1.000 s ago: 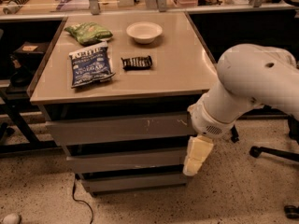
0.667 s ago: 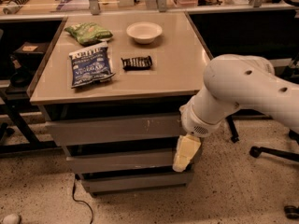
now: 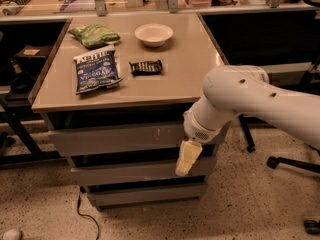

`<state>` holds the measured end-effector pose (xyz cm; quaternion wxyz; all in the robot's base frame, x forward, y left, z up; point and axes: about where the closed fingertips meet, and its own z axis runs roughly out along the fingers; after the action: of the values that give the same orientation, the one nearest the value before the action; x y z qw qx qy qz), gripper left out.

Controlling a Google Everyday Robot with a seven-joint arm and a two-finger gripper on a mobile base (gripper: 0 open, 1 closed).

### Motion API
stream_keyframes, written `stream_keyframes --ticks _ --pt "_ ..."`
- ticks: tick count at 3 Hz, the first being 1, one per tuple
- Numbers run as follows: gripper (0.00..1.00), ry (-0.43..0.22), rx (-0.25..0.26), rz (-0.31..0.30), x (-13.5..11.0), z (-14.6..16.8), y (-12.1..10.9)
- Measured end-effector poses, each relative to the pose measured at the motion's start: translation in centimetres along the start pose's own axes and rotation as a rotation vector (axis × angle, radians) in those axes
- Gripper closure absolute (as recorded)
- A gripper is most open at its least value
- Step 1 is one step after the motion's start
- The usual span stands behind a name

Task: Open top drawer

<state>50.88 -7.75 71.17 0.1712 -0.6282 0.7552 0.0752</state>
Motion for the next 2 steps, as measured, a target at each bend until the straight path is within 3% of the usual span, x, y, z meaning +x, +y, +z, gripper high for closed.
stream_keyframes --ticks 2 --pt "0.00 -0.006 -0.016 -0.004 0.2 3.7 -2.0"
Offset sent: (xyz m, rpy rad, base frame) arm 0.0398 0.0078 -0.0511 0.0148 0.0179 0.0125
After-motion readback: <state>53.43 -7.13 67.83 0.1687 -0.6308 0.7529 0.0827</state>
